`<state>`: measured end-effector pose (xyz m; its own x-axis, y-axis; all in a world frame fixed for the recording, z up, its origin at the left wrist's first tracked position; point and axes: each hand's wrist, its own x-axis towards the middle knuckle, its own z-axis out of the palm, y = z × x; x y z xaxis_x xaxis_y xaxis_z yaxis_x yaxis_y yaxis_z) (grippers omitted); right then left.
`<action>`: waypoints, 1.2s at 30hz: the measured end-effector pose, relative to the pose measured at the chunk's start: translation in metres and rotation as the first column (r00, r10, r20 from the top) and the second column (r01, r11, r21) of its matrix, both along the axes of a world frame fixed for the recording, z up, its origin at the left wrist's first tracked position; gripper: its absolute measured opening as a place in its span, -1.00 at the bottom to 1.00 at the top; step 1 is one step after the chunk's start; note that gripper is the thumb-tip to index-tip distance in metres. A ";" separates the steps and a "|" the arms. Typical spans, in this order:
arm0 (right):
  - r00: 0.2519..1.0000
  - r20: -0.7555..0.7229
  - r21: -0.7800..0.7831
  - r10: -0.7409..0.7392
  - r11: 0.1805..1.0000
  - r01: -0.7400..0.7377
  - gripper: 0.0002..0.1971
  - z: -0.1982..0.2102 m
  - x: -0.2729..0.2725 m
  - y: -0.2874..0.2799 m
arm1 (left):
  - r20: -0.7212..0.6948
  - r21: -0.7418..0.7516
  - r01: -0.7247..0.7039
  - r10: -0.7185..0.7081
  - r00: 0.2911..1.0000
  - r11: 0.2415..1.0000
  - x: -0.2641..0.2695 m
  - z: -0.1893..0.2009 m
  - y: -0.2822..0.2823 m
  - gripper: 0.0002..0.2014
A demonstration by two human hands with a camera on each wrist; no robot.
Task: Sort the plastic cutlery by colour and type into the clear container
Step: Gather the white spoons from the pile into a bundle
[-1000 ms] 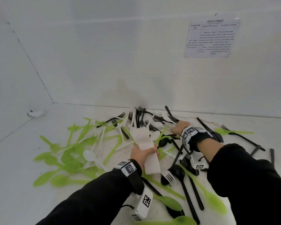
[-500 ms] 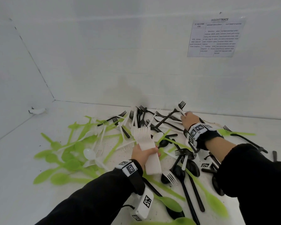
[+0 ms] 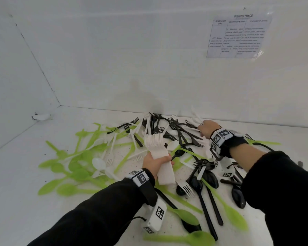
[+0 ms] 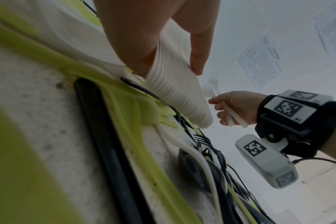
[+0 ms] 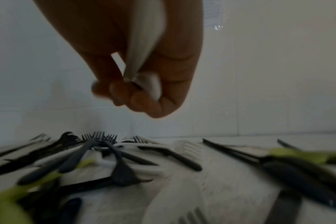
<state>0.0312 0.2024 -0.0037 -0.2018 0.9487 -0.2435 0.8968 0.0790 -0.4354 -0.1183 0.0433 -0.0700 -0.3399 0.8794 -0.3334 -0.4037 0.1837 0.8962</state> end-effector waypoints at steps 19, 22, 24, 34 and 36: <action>0.969 0.144 -0.039 0.202 0.979 -0.199 -0.79 -0.029 -0.087 -0.060 | -0.056 -0.031 -0.072 0.070 0.996 0.997 -0.022 0.006 -0.005 -0.75; 0.987 0.089 -0.037 0.134 0.991 -0.132 -0.65 -0.026 -0.085 -0.056 | -0.042 -0.038 -0.082 0.080 0.996 0.996 -0.026 0.007 -0.008 -0.77; 0.996 0.042 -0.026 0.085 0.996 -0.084 -0.58 -0.023 -0.082 -0.053 | -0.039 -0.032 -0.104 0.102 0.994 0.994 -0.028 0.007 -0.009 -0.73; 0.954 -0.275 -0.254 -0.122 0.966 0.050 -0.73 -0.015 -0.070 -0.050 | -0.039 -0.005 -0.146 0.146 0.989 0.989 -0.040 0.008 -0.022 -0.80; 0.912 -0.368 -0.275 -0.181 0.958 0.079 -0.72 -0.022 -0.080 -0.054 | -0.022 0.001 -0.151 0.151 0.988 0.989 -0.045 0.009 -0.026 -0.78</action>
<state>-0.0491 0.1484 -0.0253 -0.2072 0.8917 -0.4024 0.6488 -0.1826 -0.7387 -0.1631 0.0168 -0.0610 -0.4760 0.8172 -0.3250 -0.4072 0.1228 0.9051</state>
